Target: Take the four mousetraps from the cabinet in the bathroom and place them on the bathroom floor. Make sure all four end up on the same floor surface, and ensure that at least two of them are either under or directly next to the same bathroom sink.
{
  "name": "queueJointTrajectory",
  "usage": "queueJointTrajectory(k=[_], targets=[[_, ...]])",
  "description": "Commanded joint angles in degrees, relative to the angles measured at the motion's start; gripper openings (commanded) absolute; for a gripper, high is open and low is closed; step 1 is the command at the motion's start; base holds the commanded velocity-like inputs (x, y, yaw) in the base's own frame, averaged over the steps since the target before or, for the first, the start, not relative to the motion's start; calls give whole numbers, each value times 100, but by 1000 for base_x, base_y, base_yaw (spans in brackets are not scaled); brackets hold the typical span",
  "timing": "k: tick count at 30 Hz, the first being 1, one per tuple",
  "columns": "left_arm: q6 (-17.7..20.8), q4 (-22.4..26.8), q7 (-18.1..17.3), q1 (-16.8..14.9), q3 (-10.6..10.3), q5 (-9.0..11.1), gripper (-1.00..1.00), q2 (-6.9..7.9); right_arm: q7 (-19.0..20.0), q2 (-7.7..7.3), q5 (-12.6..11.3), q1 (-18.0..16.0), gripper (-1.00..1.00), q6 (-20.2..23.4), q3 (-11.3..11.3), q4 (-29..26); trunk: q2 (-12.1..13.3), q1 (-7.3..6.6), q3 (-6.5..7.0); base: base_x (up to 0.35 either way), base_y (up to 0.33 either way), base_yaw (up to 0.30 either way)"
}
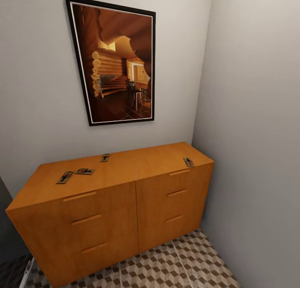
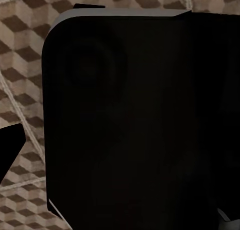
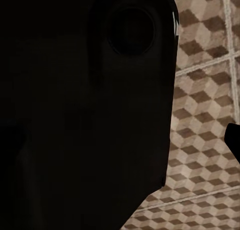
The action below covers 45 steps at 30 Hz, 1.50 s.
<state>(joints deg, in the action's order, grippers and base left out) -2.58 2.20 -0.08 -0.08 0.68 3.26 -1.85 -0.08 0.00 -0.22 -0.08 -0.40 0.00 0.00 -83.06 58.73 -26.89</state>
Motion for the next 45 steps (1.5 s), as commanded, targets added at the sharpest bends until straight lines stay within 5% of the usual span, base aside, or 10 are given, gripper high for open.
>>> queueJointTrajectory(k=[1,31,45], targets=[[-15,-1,-1,-1,3,34,100,-1,-1,0,1,-1,100,-2,4,0,-2,0,-4,0,0,0],[-20,8,17,-1,33,41,100,0,0,0,25,-1,100,6,22,0,-2,0,-4,0,0,0],[-16,1,2,-1,477,34,100,6,-5,0,250,-1,100,-7,20,0,-2,0,-4,0,0,0]])
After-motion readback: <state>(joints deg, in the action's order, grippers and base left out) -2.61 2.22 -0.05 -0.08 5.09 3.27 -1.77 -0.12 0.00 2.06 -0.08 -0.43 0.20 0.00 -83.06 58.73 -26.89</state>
